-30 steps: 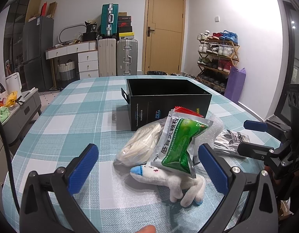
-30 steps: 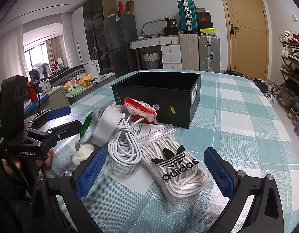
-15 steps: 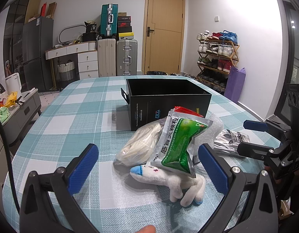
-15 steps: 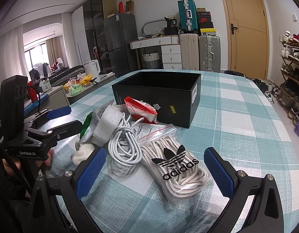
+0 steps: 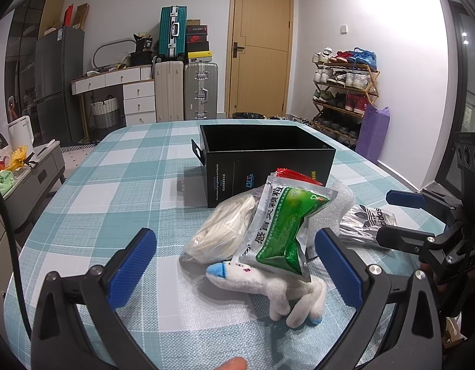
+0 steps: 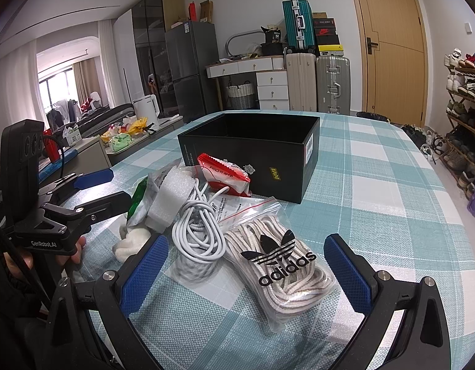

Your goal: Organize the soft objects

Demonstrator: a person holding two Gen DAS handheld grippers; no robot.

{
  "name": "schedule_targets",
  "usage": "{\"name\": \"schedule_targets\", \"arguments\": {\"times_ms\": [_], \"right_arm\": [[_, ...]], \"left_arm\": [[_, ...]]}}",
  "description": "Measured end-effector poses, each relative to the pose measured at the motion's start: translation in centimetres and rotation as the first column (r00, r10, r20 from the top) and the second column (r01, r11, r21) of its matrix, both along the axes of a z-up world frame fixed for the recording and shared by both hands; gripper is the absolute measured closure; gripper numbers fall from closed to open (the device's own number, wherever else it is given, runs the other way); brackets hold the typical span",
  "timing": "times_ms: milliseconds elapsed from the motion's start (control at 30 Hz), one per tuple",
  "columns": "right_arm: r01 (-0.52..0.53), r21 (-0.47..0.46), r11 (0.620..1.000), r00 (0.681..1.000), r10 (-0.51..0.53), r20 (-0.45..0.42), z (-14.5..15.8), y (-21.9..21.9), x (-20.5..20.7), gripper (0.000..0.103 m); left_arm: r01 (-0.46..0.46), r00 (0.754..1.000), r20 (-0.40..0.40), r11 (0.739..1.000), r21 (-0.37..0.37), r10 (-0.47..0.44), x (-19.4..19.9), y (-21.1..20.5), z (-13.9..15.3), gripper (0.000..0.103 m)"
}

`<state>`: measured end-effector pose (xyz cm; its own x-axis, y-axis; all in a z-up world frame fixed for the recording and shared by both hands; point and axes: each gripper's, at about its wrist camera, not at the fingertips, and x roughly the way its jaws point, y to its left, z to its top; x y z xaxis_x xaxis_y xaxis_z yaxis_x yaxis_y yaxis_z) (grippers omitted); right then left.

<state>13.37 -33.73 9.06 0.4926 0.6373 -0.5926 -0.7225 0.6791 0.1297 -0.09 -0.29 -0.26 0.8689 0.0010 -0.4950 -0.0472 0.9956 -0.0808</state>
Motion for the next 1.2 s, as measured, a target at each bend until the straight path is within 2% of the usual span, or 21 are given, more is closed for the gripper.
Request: {"name": "schedule_targets", "arguments": {"times_ms": [667,1033,1133,1200], "right_arm": [[-0.003,0.000,1.000,1.000,0.003,0.001,-0.1,0.2,-0.2,0.000],[0.007,-0.070,0.997,1.000,-0.009,-0.016,0.1,0.5,1.1,0.000],[0.003,-0.099,0.995,1.000,-0.002,0.006,0.3,0.4,1.4,0.000],[-0.014,-0.107,0.994,1.000,0.012,-0.016,0.2,0.2,2.0,0.000]], "left_arm": [[0.001,1.000,0.001,1.000,0.012,-0.001,0.0,-0.3,0.1,0.000],[0.033,0.999,-0.010,0.999,0.026,-0.033,0.4,0.2,1.1,0.000],[0.033,0.999,0.000,0.999,0.041,-0.033,0.5,0.5,1.5,0.000],[0.038,0.999,0.001,0.998,0.046,-0.038,0.7,0.5,1.6,0.000]]}}
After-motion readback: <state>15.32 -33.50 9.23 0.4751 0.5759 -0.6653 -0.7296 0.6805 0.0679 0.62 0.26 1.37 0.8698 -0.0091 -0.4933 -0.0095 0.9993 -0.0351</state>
